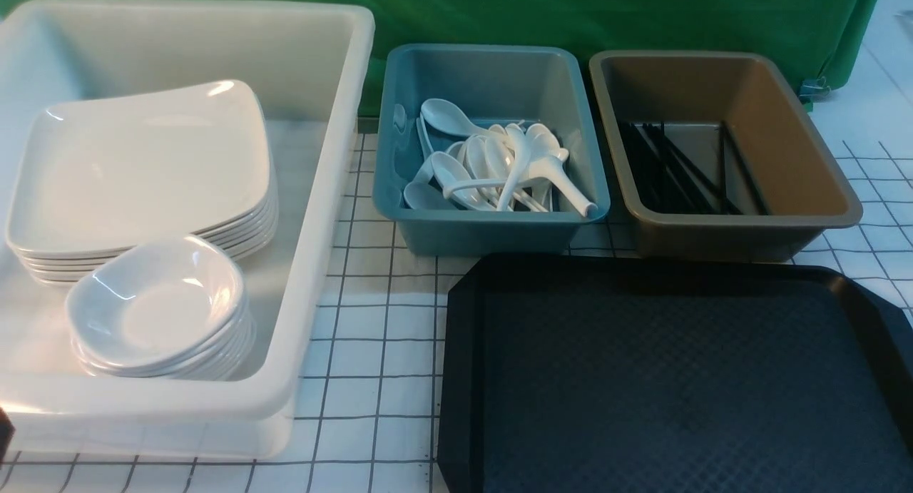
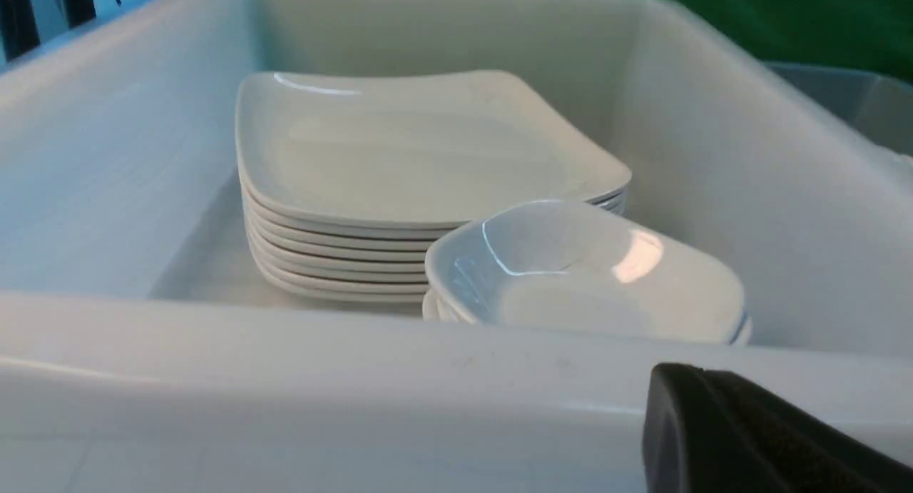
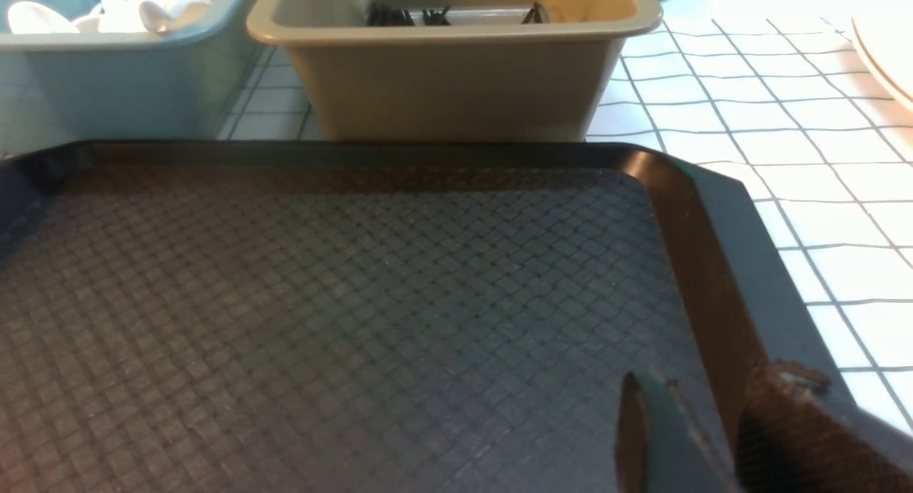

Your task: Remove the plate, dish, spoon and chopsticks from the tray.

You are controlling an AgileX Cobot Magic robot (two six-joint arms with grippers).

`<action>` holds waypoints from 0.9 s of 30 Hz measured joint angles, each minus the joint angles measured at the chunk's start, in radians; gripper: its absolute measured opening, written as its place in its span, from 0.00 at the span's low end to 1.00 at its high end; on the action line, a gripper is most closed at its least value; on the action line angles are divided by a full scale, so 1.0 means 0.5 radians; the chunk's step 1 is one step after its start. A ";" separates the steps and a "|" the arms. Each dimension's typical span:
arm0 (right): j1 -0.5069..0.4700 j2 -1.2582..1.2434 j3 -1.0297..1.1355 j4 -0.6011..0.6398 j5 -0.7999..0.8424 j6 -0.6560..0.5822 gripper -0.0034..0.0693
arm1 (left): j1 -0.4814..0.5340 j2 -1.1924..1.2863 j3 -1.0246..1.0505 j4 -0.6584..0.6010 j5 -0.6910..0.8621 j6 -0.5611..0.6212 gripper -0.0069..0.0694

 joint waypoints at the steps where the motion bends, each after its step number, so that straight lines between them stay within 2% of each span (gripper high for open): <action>1: 0.000 0.000 0.000 0.000 0.000 0.000 0.38 | 0.000 -0.003 0.035 0.000 -0.024 0.000 0.10; 5: 0.000 0.000 0.000 0.002 0.000 0.000 0.38 | -0.077 -0.004 0.061 0.014 -0.132 0.000 0.10; 10: 0.000 0.000 0.000 0.002 0.000 0.000 0.38 | -0.150 -0.004 0.061 0.043 -0.087 0.000 0.10; 27: 0.000 0.000 0.000 0.002 0.000 0.000 0.38 | -0.057 -0.004 0.061 0.043 -0.057 0.000 0.10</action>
